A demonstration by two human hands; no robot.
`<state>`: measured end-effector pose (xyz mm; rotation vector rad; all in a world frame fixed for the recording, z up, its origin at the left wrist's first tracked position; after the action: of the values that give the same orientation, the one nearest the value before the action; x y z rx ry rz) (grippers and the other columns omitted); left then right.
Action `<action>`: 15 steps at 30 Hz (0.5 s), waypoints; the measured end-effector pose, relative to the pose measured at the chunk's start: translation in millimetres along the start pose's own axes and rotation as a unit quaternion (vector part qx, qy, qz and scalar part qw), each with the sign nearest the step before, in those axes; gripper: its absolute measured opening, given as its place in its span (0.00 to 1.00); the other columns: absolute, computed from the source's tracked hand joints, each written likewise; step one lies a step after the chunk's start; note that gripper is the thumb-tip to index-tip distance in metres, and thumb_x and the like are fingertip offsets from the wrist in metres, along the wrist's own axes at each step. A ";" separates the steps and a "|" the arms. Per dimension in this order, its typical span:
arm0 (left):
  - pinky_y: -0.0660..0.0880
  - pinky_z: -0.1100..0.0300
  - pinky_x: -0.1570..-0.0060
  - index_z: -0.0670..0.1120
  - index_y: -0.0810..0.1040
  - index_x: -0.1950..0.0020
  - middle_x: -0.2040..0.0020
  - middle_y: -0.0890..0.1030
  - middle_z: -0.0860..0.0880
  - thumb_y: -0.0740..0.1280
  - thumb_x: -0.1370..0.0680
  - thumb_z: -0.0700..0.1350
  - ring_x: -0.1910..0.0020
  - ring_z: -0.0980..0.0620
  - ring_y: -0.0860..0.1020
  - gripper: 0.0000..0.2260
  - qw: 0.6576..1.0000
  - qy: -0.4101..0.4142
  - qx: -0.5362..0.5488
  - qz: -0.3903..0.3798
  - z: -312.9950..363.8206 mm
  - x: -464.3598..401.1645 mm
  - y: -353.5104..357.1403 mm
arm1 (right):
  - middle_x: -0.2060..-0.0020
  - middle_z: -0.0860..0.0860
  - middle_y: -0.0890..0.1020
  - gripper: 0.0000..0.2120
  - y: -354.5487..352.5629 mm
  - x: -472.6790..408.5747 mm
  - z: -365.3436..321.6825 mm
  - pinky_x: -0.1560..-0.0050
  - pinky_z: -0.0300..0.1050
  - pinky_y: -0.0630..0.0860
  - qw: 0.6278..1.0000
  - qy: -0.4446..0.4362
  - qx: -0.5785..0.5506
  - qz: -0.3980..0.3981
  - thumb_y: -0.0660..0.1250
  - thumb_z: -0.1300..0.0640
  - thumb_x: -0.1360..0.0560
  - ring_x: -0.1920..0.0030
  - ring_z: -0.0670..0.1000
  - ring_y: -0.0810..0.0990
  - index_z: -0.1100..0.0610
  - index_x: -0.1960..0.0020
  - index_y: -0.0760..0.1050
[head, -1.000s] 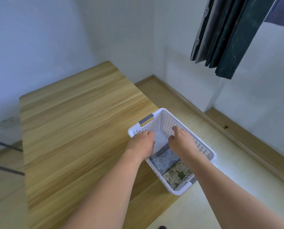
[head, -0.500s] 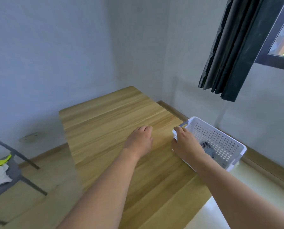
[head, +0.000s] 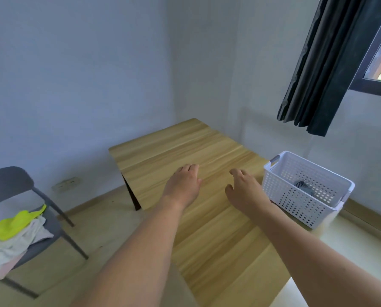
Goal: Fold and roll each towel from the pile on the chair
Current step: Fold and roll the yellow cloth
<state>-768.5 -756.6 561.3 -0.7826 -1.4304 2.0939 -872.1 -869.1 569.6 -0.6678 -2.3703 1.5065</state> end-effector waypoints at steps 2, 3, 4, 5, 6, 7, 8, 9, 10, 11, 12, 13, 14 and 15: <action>0.67 0.52 0.34 0.43 0.64 0.27 0.30 0.70 0.44 0.58 0.18 0.46 0.31 0.45 0.67 0.20 1.000 -0.004 0.006 0.009 -26.3 11.0 -17.6 | 0.39 0.56 0.74 0.18 4.7 6.1 -24.1 0.44 0.49 0.70 1.000 0.003 0.000 0.007 0.57 0.58 0.24 0.40 0.57 0.72 0.60 0.35 0.68; 0.67 0.52 0.33 0.43 0.64 0.27 0.29 0.69 0.44 0.57 0.18 0.46 0.31 0.45 0.67 0.20 1.000 -0.002 0.012 0.011 -46.5 19.8 -28.9 | 0.38 0.56 0.73 0.19 8.5 9.6 -46.0 0.43 0.48 0.70 1.000 0.001 0.000 0.015 0.57 0.58 0.24 0.39 0.57 0.72 0.59 0.33 0.67; 0.67 0.52 0.33 0.43 0.63 0.27 0.29 0.69 0.45 0.57 0.18 0.46 0.30 0.46 0.66 0.20 1.000 0.002 0.015 0.009 -68.1 29.9 -38.2 | 0.37 0.55 0.73 0.20 14.7 13.8 -69.1 0.43 0.49 0.70 1.000 0.001 -0.001 0.021 0.57 0.58 0.23 0.39 0.57 0.72 0.59 0.31 0.66; 0.67 0.52 0.33 0.43 0.63 0.27 0.29 0.68 0.45 0.57 0.18 0.46 0.30 0.46 0.66 0.20 1.000 0.008 0.013 0.006 -91.2 40.9 -46.5 | 0.35 0.55 0.72 0.21 22.8 19.6 -94.1 0.42 0.49 0.70 1.000 0.000 -0.002 0.026 0.57 0.58 0.23 0.38 0.57 0.72 0.58 0.30 0.65; 0.67 0.51 0.33 0.43 0.63 0.27 0.29 0.68 0.45 0.56 0.18 0.46 0.30 0.46 0.66 0.20 1.000 0.015 0.007 0.001 -115.2 52.0 -54.2 | 0.34 0.55 0.71 0.22 33.5 26.2 -119.3 0.42 0.49 0.70 1.000 0.000 -0.003 0.026 0.57 0.58 0.23 0.38 0.57 0.72 0.58 0.29 0.64; 0.67 0.52 0.33 0.43 0.63 0.27 0.29 0.68 0.44 0.56 0.18 0.46 0.30 0.46 0.66 0.20 1.000 0.022 0.001 -0.007 -138.2 62.3 -61.9 | 0.33 0.55 0.70 0.23 45.7 33.9 -142.9 0.41 0.48 0.70 1.000 0.004 -0.007 0.020 0.57 0.57 0.23 0.37 0.57 0.72 0.58 0.28 0.63; 0.67 0.52 0.33 0.43 0.63 0.26 0.28 0.68 0.44 0.56 0.18 0.47 0.30 0.46 0.66 0.20 0.999 0.028 -0.004 -0.016 -159.9 71.7 -69.7 | 0.32 0.55 0.69 0.23 58.4 41.8 -164.3 0.41 0.47 0.69 1.000 0.011 -0.010 0.012 0.57 0.57 0.22 0.36 0.56 0.72 0.57 0.28 0.62; 0.66 0.53 0.33 0.43 0.63 0.26 0.28 0.67 0.45 0.56 0.18 0.47 0.30 0.46 0.66 0.20 0.999 0.030 -0.004 -0.018 -180.6 80.3 -79.6 | 0.31 0.54 0.69 0.24 69.0 49.2 -185.9 0.40 0.47 0.69 1.000 0.016 -0.009 0.003 0.57 0.57 0.22 0.36 0.56 0.71 0.57 0.27 0.62; 0.66 0.53 0.33 0.43 0.63 0.26 0.28 0.67 0.45 0.56 0.18 0.46 0.30 0.46 0.66 0.20 0.999 0.029 0.001 -0.017 -199.1 87.8 -90.5 | 0.31 0.54 0.68 0.24 77.0 55.1 -205.6 0.40 0.46 0.69 1.000 0.021 -0.006 -0.002 0.57 0.56 0.22 0.35 0.56 0.70 0.57 0.27 0.61; 0.66 0.53 0.33 0.43 0.63 0.26 0.28 0.67 0.45 0.56 0.17 0.46 0.30 0.46 0.66 0.20 0.999 0.028 0.008 -0.015 -214.6 94.0 -101.1 | 0.30 0.53 0.68 0.24 81.5 60.0 -222.7 0.40 0.46 0.69 1.000 0.026 -0.004 -0.002 0.57 0.56 0.22 0.34 0.56 0.70 0.57 0.26 0.61; 0.66 0.53 0.33 0.43 0.63 0.27 0.28 0.67 0.45 0.56 0.17 0.46 0.30 0.46 0.66 0.20 0.999 0.028 0.014 -0.014 -227.3 99.8 -111.1 | 0.30 0.54 0.68 0.24 84.2 64.0 -237.8 0.39 0.46 0.68 1.000 0.030 -0.003 0.001 0.57 0.56 0.22 0.34 0.56 0.70 0.57 0.26 0.61; 0.67 0.52 0.33 0.43 0.63 0.27 0.28 0.67 0.45 0.56 0.17 0.47 0.30 0.46 0.66 0.20 0.999 0.029 0.017 -0.012 -238.7 105.6 -119.3 | 0.31 0.54 0.68 0.24 86.6 67.7 -251.5 0.39 0.46 0.68 0.999 0.032 -0.001 0.006 0.57 0.57 0.22 0.33 0.56 0.70 0.57 0.26 0.61; 0.68 0.51 0.34 0.43 0.63 0.27 0.28 0.68 0.45 0.56 0.18 0.47 0.30 0.46 0.67 0.20 0.999 0.030 0.018 -0.010 -249.9 111.3 -126.1 | 0.31 0.54 0.68 0.24 89.9 70.8 -263.5 0.38 0.46 0.68 0.999 0.034 0.000 0.010 0.57 0.57 0.22 0.33 0.56 0.69 0.57 0.27 0.61; 0.69 0.51 0.35 0.43 0.64 0.27 0.29 0.68 0.45 0.56 0.18 0.47 0.31 0.46 0.67 0.20 0.999 0.028 0.020 -0.006 -260.7 116.2 -132.4 | 0.31 0.54 0.69 0.24 93.9 73.2 -274.3 0.38 0.46 0.68 0.999 0.036 -0.005 0.014 0.57 0.57 0.22 0.33 0.56 0.69 0.57 0.27 0.61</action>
<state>-662.7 -461.5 588.7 -0.8088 -1.3567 2.0674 -790.5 -583.2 601.1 -0.7474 -2.3263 1.4572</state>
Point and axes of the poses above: each hand's wrist, its own x-axis away from the middle knuckle, its own y-axis out of the palm, z = x × y, the point moved 9 cm from there along -x, towards the middle knuckle
